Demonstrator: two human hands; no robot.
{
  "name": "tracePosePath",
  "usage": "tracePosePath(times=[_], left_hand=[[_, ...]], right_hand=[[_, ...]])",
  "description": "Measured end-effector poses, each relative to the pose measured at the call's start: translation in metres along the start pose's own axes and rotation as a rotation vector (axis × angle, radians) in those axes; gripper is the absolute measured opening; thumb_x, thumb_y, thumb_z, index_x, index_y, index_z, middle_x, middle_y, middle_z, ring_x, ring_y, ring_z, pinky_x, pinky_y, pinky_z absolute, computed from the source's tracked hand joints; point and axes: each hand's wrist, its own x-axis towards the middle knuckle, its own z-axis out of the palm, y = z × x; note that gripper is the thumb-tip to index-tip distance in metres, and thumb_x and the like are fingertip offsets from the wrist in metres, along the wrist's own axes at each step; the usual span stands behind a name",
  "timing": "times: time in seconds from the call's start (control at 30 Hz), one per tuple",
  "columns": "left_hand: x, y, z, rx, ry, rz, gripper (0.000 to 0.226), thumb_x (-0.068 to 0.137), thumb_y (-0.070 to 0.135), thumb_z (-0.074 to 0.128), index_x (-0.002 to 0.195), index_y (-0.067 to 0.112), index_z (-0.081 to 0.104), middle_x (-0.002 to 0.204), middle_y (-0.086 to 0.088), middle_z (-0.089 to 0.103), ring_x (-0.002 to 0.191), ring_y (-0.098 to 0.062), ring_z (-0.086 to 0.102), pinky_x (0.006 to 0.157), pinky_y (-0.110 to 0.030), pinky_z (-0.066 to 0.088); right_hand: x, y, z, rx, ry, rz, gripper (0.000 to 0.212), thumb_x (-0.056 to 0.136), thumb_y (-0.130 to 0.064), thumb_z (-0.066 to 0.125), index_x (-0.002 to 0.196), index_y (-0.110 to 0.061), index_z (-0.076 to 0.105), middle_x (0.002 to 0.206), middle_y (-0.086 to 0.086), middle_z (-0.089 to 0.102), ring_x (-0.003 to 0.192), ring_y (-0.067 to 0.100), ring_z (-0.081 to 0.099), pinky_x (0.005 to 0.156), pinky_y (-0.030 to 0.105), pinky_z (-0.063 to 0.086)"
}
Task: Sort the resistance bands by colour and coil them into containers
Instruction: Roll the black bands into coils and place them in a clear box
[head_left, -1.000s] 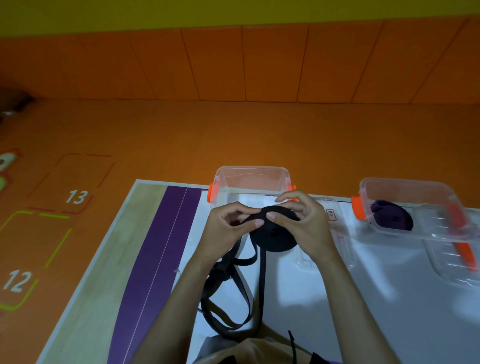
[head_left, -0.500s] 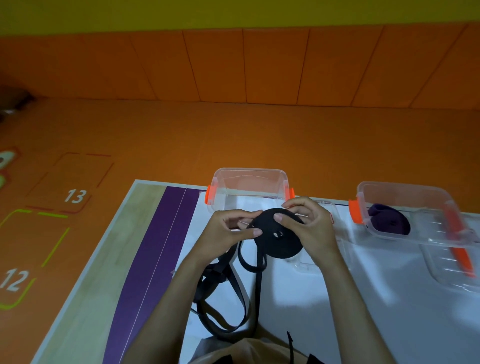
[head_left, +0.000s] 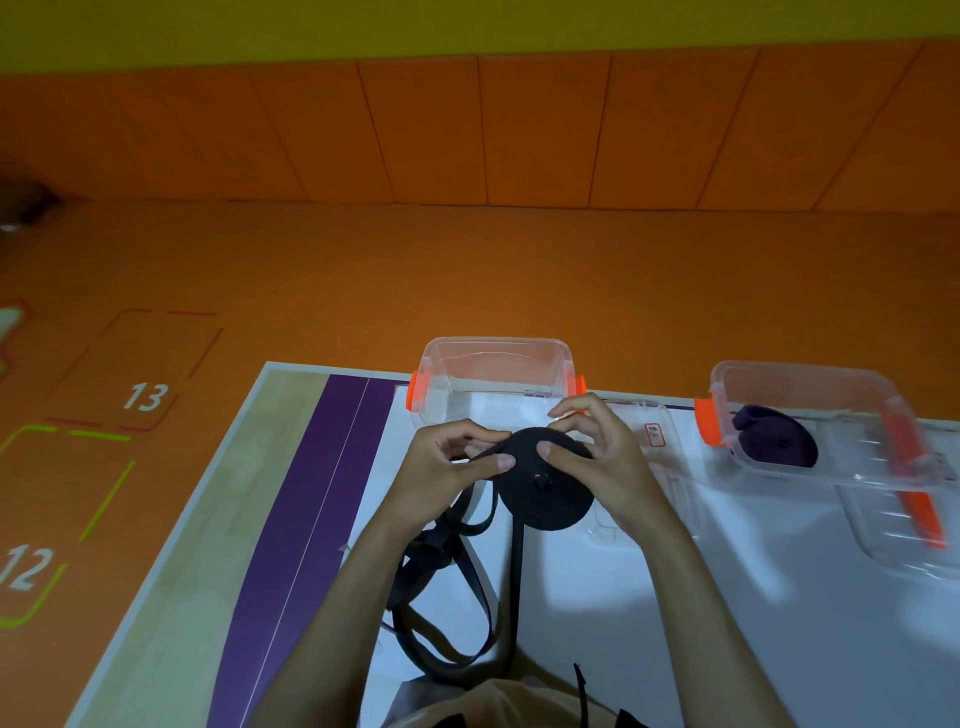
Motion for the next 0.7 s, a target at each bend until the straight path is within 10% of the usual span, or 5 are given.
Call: tracePosePath(times=[0.27, 0.47, 0.7], left_hand=[[-0.004, -0.001, 0.003, -0.037, -0.043, 0.021, 0.038, 0.088, 0.013, 0.086, 0.124, 0.025, 0.079, 0.113, 0.009, 0.08, 0.112, -0.014, 0.075, 0.095, -0.026, 0.058], [-0.004, -0.002, 0.003, -0.022, -0.099, -0.001, 0.039, 0.087, 0.009, 0.086, 0.123, 0.022, 0.078, 0.119, 0.0, 0.08, 0.111, -0.02, 0.076, 0.089, -0.024, 0.059], [-0.003, -0.009, 0.015, -0.074, 0.131, 0.036, 0.027, 0.085, 0.009, 0.088, 0.104, 0.015, 0.071, 0.109, -0.006, 0.074, 0.106, -0.031, 0.074, 0.092, -0.045, 0.063]], right_hand=[[-0.001, 0.0, 0.007, 0.05, 0.178, -0.114, 0.031, 0.08, -0.029, 0.088, 0.082, -0.022, 0.058, 0.092, -0.001, 0.076, 0.096, 0.015, 0.074, 0.073, 0.029, 0.061], [-0.003, 0.002, -0.001, 0.048, -0.024, 0.017, 0.042, 0.082, -0.036, 0.088, 0.116, -0.033, 0.064, 0.108, 0.0, 0.079, 0.097, 0.024, 0.079, 0.076, 0.042, 0.067], [-0.003, 0.006, 0.0, 0.143, 0.18, -0.055, 0.023, 0.08, -0.026, 0.085, 0.089, -0.023, 0.065, 0.099, -0.001, 0.076, 0.098, 0.021, 0.075, 0.072, 0.029, 0.061]])
